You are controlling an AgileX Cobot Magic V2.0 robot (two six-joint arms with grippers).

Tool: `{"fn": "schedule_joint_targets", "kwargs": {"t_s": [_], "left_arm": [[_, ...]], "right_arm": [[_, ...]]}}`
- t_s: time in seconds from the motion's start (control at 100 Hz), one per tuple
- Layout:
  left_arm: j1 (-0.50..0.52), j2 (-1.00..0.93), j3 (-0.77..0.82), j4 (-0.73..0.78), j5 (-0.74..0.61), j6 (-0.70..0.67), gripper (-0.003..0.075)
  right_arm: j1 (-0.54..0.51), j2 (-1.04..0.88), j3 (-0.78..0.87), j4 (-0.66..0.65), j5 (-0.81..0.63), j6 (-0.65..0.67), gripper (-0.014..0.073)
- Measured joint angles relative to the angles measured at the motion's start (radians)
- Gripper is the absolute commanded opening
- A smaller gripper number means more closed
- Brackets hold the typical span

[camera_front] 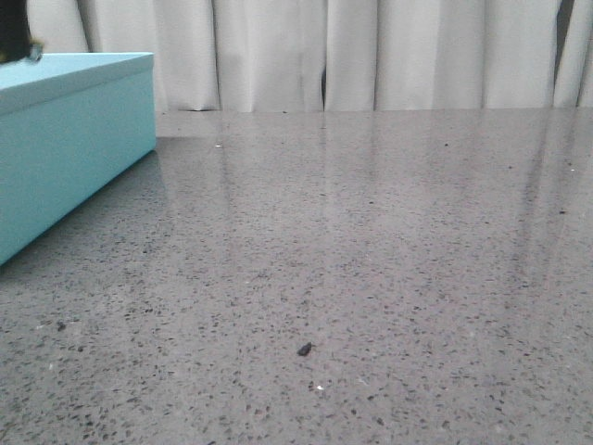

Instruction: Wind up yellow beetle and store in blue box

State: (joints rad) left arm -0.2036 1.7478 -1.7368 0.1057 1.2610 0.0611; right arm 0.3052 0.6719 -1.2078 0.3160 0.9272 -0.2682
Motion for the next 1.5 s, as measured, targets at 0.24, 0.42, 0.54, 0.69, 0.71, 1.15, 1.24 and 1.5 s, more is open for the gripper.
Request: {"fn": "schedule_joint_targets", "kwargs": {"t_s": [0.24,0.42,0.54,0.69,0.71,1.15,1.24,1.5], "left_arm": [[0.102,0.039,0.083,-0.038,-0.009,-0.004,0.0064],[0.119,0.084,0.083,-0.079,-0.018,-0.005,0.0065],[0.120,0.113,0.083,-0.116,-0.020,-0.005,0.0065],[0.120,0.122,0.083,-0.106,-0.020,-0.005,0.0097],[0.120,0.122,0.083,-0.106,-0.020,-0.005,0.0113],[0.120,0.132,0.083,-0.106,-0.023,-0.006,0.0355],[0.120,0.132,0.083,-0.114,-0.022,-0.006,0.0401],[0.120,0.129,0.083,-0.115,-0.022,-0.006,0.0427]], "right_arm": [[0.000,0.000,0.002,0.000,0.000,0.000,-0.0044],[0.000,0.000,0.015,0.000,-0.002,-0.001,-0.0044],[0.000,0.000,0.015,0.002,-0.002,-0.001,-0.0044],[0.000,0.000,0.015,0.006,-0.002,-0.001,-0.0044],[0.000,0.000,0.015,0.006,-0.002,-0.001,-0.0044],[0.000,0.000,0.015,0.027,0.004,-0.001,-0.0044],[0.000,0.000,0.015,0.029,0.006,-0.001,-0.0044],[0.000,0.000,0.015,0.033,0.008,-0.001,-0.0044]]}}
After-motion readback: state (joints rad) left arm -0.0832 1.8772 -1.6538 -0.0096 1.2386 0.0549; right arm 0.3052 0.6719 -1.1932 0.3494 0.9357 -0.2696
